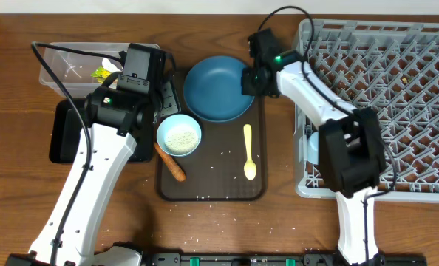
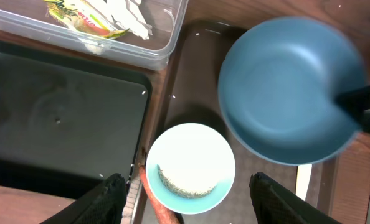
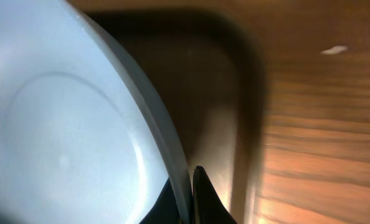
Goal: Sort waste into correct bins and load items into the dishwasher rack
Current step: 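Lift the blue plate with the right gripper toward the dish rack, then stand the blue plate upright in the back of the rack, right gripper, then grasp the light-blue rice bowl with the left gripper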
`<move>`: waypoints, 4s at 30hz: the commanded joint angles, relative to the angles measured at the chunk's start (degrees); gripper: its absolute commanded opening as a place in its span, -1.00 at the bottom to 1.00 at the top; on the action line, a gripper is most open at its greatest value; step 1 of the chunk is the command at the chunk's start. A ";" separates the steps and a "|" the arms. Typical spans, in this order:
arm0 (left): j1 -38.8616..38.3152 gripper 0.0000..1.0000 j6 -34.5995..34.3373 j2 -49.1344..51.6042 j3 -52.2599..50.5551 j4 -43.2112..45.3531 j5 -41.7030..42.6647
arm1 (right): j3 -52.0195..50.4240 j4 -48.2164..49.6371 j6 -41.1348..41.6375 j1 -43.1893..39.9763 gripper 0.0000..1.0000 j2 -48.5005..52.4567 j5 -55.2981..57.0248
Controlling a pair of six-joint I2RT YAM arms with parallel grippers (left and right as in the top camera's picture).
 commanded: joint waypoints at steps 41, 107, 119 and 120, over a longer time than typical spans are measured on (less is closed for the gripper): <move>0.35 0.33 -3.58 2.86 -0.26 4.63 -0.90 | 1.68 21.44 -33.57 -33.44 -0.98 -12.04 69.05; -4.20 0.33 4.96 0.33 -0.24 -3.98 8.39 | 1.38 -2.21 -32.61 -22.80 0.98 -32.17 -3.32; -13.97 0.33 13.14 6.16 -8.22 -2.49 8.26 | 1.36 -11.23 -32.65 -22.80 0.98 -31.91 -14.36; -14.14 0.33 14.03 7.15 -8.81 -1.44 7.96 | 1.36 -11.89 -32.65 -22.80 0.98 -31.91 -14.36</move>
